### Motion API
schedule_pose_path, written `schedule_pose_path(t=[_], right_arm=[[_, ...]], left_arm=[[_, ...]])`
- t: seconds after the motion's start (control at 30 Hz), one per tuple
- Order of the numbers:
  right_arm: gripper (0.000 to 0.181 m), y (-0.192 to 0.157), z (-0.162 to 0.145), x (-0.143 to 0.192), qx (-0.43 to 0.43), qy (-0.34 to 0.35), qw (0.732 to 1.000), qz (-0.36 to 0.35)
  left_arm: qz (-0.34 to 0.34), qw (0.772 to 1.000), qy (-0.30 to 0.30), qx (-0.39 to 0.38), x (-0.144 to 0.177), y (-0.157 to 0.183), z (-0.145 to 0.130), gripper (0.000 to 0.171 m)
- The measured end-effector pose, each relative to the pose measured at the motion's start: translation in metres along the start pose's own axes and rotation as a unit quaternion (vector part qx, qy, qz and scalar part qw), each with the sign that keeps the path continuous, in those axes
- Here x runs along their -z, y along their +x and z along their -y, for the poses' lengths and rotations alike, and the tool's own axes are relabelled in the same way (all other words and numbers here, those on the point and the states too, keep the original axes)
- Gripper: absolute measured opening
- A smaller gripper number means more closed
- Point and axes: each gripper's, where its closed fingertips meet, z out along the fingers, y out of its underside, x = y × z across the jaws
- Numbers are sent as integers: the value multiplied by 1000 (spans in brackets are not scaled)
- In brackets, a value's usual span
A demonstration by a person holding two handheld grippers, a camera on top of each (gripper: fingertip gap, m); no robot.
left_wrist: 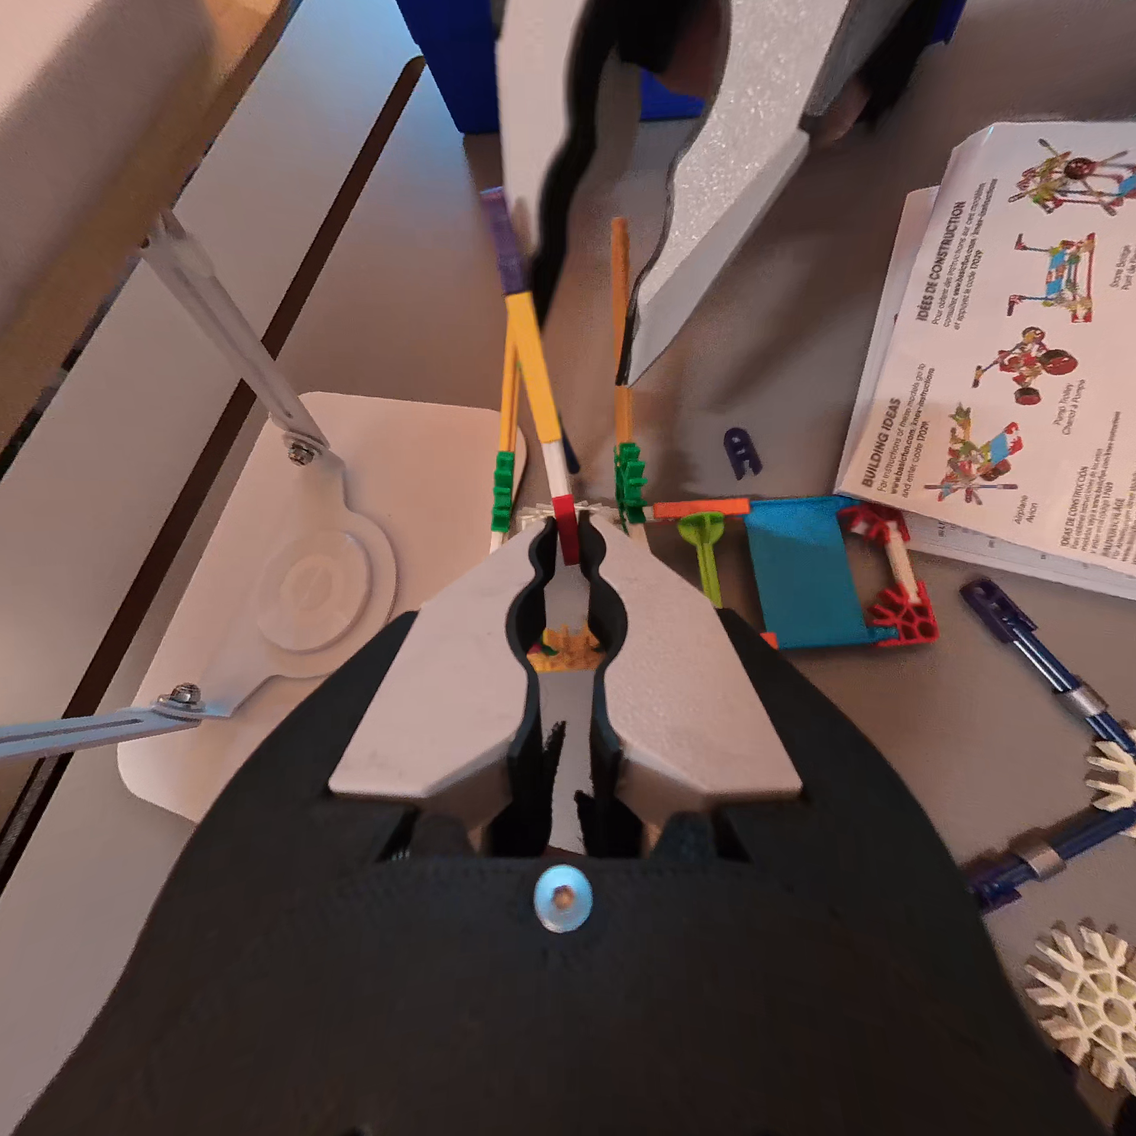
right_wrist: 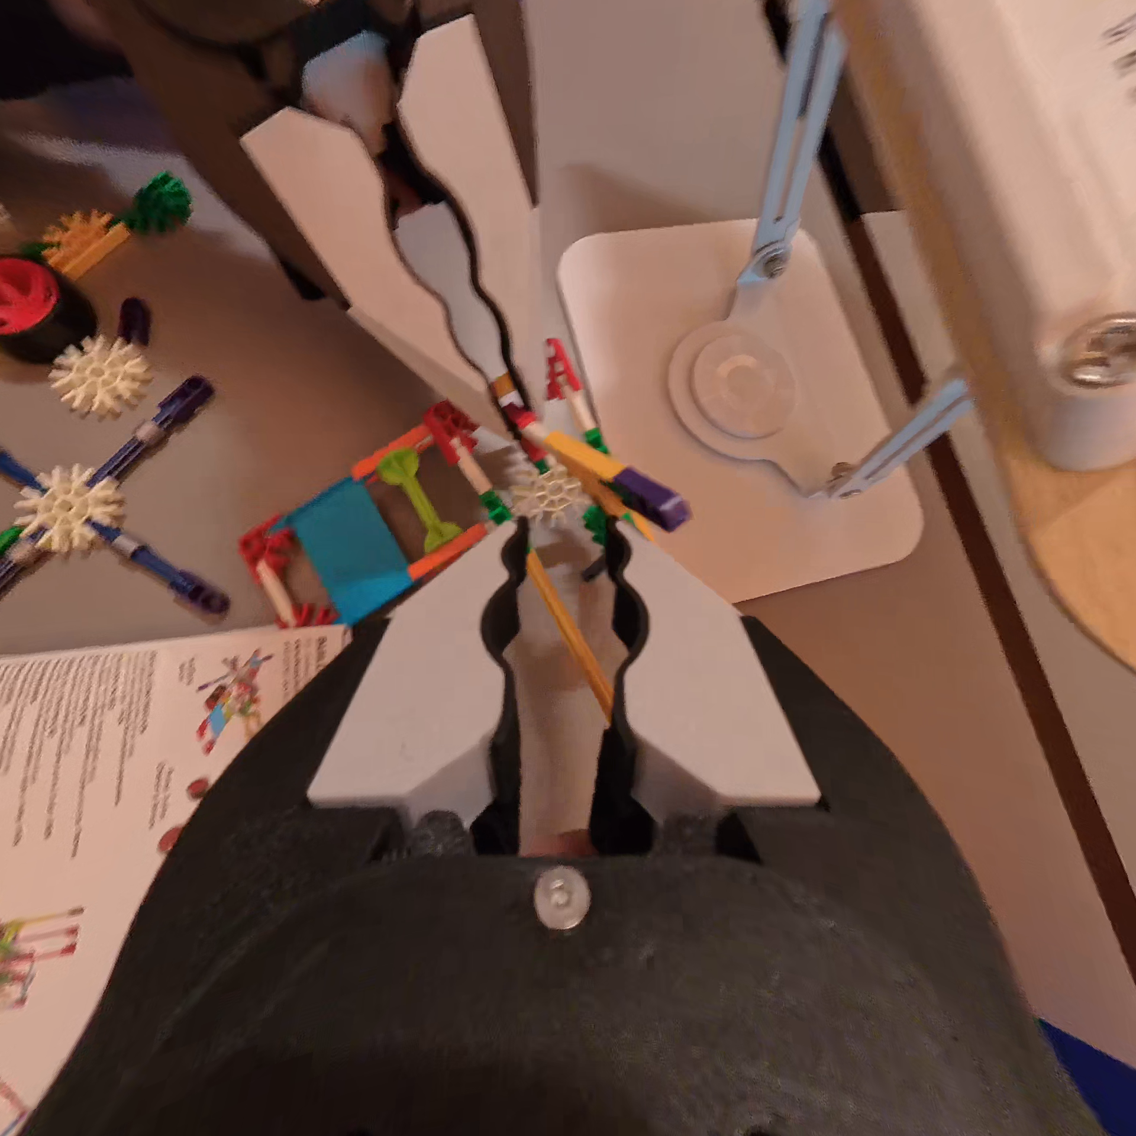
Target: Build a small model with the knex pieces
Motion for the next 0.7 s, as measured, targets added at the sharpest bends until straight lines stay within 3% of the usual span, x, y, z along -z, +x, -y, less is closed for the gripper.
schedule_pose_path(t=[0.03, 0.13, 0.2, 0.3, 0.43, 0.6, 0.7], right_arm=[[32, 3, -1, 1, -3, -4, 1000, -5], [32, 14, -2, 7, 40, -19, 997, -57], [35, 9, 15, 11, 100, 11, 992, -80], [20, -3, 14, 4, 158, -19, 983, -88], [3, -2, 11, 5, 153, -29, 984, -86], [19, -5, 5, 5, 161, -38, 983, -75], [18, -8, -2, 1, 169, -53, 982, -66]], left_arm=[[-2, 1000, 2, 0, 1, 1, 1, 4], [0, 1000, 3, -4, 2, 1, 3, 4], [3, 1000, -1, -15, 2, 4, 5, 3], [4, 1000, 3, -25, 1, 9, 12, 4], [8, 1000, 6, -27, 1, 8, 13, 4], [3, 999, 17, -29, 3, 9, 16, 4], [0, 999, 21, -34, 3, 12, 18, 4]])
